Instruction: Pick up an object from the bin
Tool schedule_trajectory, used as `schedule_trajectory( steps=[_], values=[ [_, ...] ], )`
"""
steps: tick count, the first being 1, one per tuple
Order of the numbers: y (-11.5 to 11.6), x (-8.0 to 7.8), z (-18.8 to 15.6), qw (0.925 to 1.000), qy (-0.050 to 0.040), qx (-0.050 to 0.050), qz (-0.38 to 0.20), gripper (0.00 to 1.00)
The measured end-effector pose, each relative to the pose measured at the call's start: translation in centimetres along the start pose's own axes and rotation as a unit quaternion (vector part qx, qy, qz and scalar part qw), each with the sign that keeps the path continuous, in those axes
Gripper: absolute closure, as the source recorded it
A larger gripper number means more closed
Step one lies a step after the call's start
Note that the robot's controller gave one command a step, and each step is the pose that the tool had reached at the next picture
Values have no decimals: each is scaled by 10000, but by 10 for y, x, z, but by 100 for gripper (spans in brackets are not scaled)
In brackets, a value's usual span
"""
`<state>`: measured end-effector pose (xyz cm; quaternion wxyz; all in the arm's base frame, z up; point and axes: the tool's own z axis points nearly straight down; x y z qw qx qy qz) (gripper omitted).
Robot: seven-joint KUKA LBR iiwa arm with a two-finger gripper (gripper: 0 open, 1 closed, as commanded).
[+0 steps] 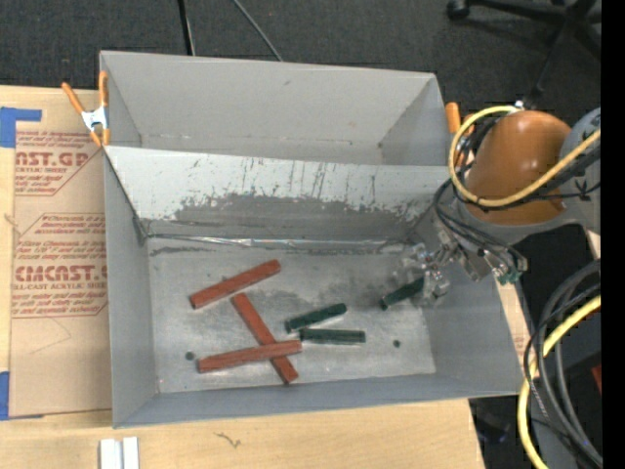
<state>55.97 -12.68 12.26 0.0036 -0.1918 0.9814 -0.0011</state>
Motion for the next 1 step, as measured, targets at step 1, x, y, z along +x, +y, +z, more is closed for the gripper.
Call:
schedule_trajectory(
  steps=[1],
  values=[
    [0, -13, -95, 10000, -16, 13, 11, 100]
  ],
)
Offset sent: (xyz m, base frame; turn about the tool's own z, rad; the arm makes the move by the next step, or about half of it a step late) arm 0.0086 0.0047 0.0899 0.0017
